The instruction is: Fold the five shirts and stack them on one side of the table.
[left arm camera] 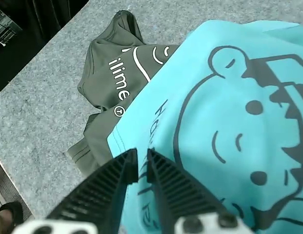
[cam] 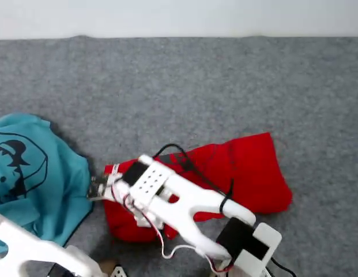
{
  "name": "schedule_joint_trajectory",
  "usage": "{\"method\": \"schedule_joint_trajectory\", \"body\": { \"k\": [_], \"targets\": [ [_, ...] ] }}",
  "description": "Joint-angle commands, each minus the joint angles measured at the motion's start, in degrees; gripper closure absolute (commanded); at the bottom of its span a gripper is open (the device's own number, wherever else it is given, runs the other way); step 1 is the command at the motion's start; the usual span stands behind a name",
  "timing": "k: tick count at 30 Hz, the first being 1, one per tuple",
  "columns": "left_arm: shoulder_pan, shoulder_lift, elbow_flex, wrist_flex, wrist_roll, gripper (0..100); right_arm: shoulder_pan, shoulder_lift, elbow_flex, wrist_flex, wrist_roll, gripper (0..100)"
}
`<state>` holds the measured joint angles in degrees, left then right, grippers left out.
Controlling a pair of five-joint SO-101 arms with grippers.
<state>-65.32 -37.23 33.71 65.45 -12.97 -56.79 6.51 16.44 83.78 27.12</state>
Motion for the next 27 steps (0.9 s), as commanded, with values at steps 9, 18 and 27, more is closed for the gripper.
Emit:
{"method": "schedule_joint_trajectory", "body": {
  "k": [9,18,27],
  "targets": [
    [0.0,-0.6,-1.0,-1.4,0.1,95,5.2,11.0,-16.1,0.3,-1.8,87.0],
    [0.0,-1.0,-1.0,-1.4,-2.9,95,11.3,22.1,-28.1,0.4,-2.8,80.8],
    [1.0,-1.0,-1.3,-1.4,-3.7,95,14.3,24.4,-35.4,6.5,-2.8,80.8]
  ]
}}
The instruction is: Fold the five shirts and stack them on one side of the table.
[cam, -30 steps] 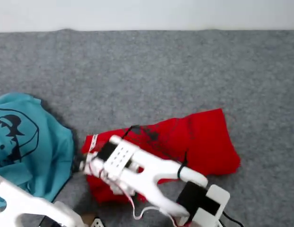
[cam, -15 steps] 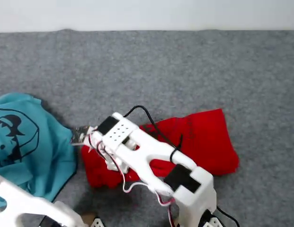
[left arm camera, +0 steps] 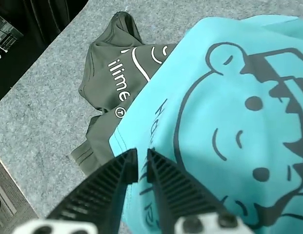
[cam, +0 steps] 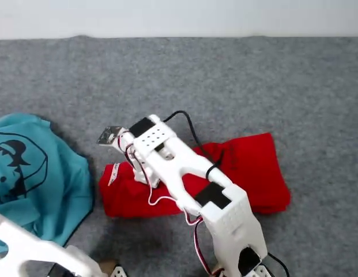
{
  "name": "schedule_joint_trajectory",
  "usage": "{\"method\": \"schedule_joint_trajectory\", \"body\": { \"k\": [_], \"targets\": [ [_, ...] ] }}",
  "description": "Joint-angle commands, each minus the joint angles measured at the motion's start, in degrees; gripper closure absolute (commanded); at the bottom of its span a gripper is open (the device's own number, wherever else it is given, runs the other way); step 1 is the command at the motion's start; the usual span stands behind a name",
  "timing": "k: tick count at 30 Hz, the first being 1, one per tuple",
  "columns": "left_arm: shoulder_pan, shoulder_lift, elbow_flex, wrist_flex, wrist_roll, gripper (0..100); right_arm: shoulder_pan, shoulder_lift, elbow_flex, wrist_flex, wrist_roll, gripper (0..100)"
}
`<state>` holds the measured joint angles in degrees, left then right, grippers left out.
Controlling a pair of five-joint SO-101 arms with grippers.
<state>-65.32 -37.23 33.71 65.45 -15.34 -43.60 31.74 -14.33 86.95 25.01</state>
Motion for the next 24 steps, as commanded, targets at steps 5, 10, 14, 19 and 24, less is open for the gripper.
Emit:
{"method": "schedule_joint_trajectory", "body": {
  "k": [5,10,14,19,24],
  "targets": [
    [4.5,-1.1,-1.5,0.1,-2.8,95,1.9,-0.7,-11.5,9.4,-0.7,80.8],
    [8.3,-1.1,-1.6,1.9,-2.8,95,3.5,-0.7,-12.7,10.2,0.7,80.9],
    [10.2,-1.1,-2.9,4.0,-2.9,95,2.8,-2.5,-13.7,15.8,1.4,80.9],
    [9.8,-1.0,-3.5,0.9,-2.7,95,0.2,-8.0,-10.1,16.0,1.4,88.4],
    [9.8,-0.5,-3.4,0.4,-2.6,95,-4.6,-12.5,-4.6,15.9,1.4,89.0]
  ]
}}
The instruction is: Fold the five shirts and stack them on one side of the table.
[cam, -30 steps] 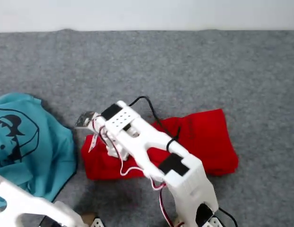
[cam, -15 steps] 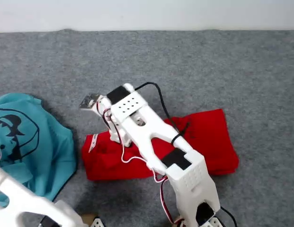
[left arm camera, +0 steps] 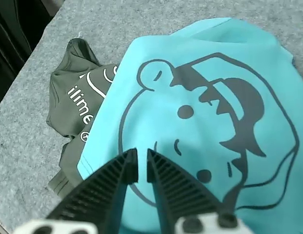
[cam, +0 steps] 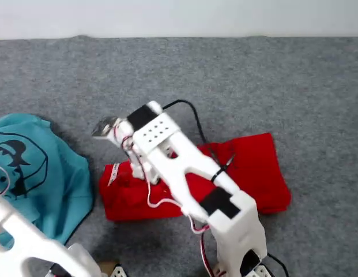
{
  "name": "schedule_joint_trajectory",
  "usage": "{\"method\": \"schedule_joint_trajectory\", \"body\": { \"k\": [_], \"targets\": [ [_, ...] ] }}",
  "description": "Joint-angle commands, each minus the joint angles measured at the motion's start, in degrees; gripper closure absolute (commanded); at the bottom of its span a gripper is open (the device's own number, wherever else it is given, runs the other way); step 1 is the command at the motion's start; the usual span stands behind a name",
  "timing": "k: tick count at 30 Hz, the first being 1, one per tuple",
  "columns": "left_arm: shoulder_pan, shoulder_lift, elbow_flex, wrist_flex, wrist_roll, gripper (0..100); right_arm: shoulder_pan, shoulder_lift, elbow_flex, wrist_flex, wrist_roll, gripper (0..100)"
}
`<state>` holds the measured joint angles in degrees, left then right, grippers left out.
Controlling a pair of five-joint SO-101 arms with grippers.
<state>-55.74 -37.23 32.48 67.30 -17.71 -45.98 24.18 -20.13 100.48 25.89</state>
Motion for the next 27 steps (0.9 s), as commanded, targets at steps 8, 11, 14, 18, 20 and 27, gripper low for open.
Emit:
{"method": "schedule_joint_trajectory", "body": {
  "k": [8,11,14,18,20,27],
  "targets": [
    [0.4,-0.5,-2.0,-1.5,-0.3,95,-6.4,0.7,2.5,-2.3,0.4,89.0],
    [0.4,-0.5,-2.0,-1.5,-0.3,95,-3.6,4.4,0.9,-7.0,0.6,89.0],
    [0.4,-0.5,-2.0,-1.5,-0.4,95,0.3,8.5,-3.3,-9.7,2.9,89.0],
    [0.4,-0.5,-2.0,-1.4,-0.4,95,4.0,13.3,-13.4,-7.7,3.7,89.0],
    [0.4,-0.5,-2.0,-1.4,-0.4,95,4.2,13.8,-19.3,-3.0,3.8,89.0],
    [0.4,-0.5,-2.1,-1.4,-0.4,95,2.1,7.9,-17.0,2.6,3.6,91.0]
  ]
}}
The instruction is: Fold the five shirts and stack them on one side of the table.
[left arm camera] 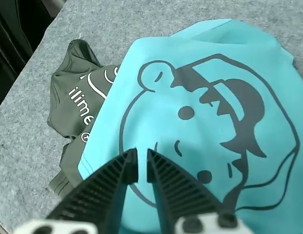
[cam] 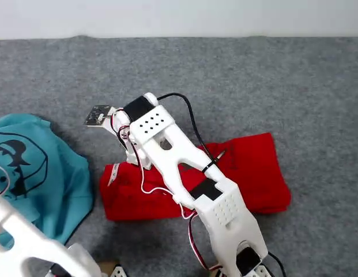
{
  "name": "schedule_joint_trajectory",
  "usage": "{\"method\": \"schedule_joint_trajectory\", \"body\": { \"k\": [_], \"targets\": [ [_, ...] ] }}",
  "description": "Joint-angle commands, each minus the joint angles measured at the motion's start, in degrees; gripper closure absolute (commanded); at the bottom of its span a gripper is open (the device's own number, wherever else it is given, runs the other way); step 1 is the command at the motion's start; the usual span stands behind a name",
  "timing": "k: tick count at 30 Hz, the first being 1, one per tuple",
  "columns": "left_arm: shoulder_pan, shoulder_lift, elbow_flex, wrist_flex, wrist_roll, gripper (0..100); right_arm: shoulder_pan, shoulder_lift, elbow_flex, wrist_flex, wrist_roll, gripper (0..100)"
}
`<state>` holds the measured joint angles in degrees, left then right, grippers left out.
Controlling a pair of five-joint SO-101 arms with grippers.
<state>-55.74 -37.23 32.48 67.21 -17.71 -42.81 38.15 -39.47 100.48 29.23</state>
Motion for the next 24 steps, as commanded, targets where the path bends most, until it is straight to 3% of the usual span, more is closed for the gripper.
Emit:
{"method": "schedule_joint_trajectory", "body": {
  "k": [1,7,14,24],
  "targets": [
    [0.4,-0.5,-2.1,-1.3,-0.4,95,-2.2,-7.8,5.4,2.6,0.2,91.5],
    [0.4,-0.5,-2.2,-1.4,-0.4,95,-7.5,-17.5,24.1,2.2,-0.3,91.6],
    [0.6,-0.5,-2.1,-1.4,-0.2,95,-9.0,-14.7,30.2,-4.7,-2.0,91.6],
    [0.4,-0.5,-2.1,-1.4,-0.5,95,2.8,-7.3,19.1,-8.4,1.1,91.6]
  ]
}}
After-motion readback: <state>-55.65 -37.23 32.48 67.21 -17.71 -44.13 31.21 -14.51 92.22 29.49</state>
